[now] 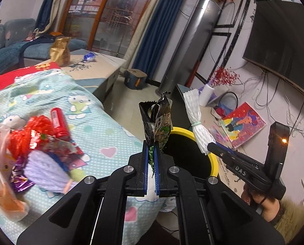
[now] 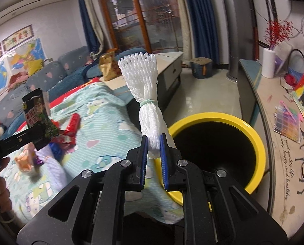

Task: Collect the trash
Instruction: 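Carry the snack bag and white foam net over the yellow bin with both grippers, then open both grippers to drop the snack bag and foam net into the bin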

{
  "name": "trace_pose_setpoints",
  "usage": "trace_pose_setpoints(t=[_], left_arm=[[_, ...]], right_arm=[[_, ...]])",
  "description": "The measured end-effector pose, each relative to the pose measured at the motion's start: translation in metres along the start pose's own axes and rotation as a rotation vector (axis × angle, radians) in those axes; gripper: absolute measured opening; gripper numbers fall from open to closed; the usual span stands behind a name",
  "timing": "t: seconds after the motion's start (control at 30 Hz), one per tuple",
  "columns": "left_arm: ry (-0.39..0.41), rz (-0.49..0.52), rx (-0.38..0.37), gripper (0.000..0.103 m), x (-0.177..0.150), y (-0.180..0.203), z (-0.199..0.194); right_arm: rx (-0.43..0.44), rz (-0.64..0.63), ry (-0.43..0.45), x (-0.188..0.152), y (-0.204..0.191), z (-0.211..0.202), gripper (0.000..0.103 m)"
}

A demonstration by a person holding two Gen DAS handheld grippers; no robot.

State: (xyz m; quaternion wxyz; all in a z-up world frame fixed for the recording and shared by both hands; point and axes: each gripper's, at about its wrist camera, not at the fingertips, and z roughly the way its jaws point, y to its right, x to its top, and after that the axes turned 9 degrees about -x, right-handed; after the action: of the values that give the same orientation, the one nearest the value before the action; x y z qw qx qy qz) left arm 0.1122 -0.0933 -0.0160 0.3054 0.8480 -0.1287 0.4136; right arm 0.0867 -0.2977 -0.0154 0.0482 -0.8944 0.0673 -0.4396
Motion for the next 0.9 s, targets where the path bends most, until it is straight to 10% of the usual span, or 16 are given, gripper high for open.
trace_pose_setpoints(t=[0.9], left_arm=[[-0.222,0.106,-0.081,0.005,-0.016,0.049,0.124]], right_arm=[[-0.193,0.179,-0.123,-0.017,0.098,0.041,0.009]])
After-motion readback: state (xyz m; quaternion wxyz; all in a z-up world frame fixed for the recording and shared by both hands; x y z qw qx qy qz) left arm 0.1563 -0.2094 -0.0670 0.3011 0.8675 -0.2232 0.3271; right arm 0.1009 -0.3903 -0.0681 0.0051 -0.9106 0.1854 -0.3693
